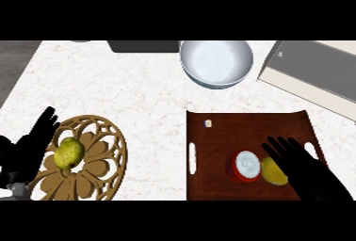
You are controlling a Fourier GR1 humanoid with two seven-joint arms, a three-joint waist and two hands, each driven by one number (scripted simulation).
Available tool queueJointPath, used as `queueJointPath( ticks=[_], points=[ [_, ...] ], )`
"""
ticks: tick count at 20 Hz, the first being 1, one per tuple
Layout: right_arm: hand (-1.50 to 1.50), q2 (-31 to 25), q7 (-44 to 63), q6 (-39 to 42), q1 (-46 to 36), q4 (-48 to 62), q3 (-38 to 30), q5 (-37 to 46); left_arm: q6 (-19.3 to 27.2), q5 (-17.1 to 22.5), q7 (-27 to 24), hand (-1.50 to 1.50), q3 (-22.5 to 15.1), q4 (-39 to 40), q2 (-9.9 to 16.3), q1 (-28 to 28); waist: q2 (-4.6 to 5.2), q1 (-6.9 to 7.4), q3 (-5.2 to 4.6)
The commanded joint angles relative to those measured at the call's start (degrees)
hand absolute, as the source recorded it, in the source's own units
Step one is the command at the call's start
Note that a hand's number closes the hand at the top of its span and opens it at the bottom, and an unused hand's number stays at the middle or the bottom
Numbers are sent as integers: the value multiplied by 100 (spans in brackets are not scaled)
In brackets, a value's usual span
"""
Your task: Pick the lemon from the tray and place it in the tiered shelf
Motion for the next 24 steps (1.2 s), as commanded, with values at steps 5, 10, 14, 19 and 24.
queueJointPath(
  ticks=[5, 10, 14, 19, 24],
  points=[
    [-150, 282, -995, -392, -523, 1311, -622, 120, -416, -77, -220, 0, 328, 335, 35, -52, 2, 4, 1],
    [-150, 575, -1177, -334, -493, 1375, -683, 322, -409, -130, 122, 0, 411, -304, -120, 234, -4, 4, 1],
    [-150, 1044, -1136, -310, -963, 1981, -526, 729, -261, -435, 129, 0, 288, 14, -365, -117, 1, -1, 0],
    [150, 1115, -1265, -551, -577, 2212, -641, 921, -617, -277, 100, 0, 578, 54, -215, -65, -1, -5, 0],
    [150, 1433, -1428, -666, -827, 2540, -515, 1152, -545, -496, 46, 0, 439, -20, -470, 59, 0, 5, 1]
  ],
)
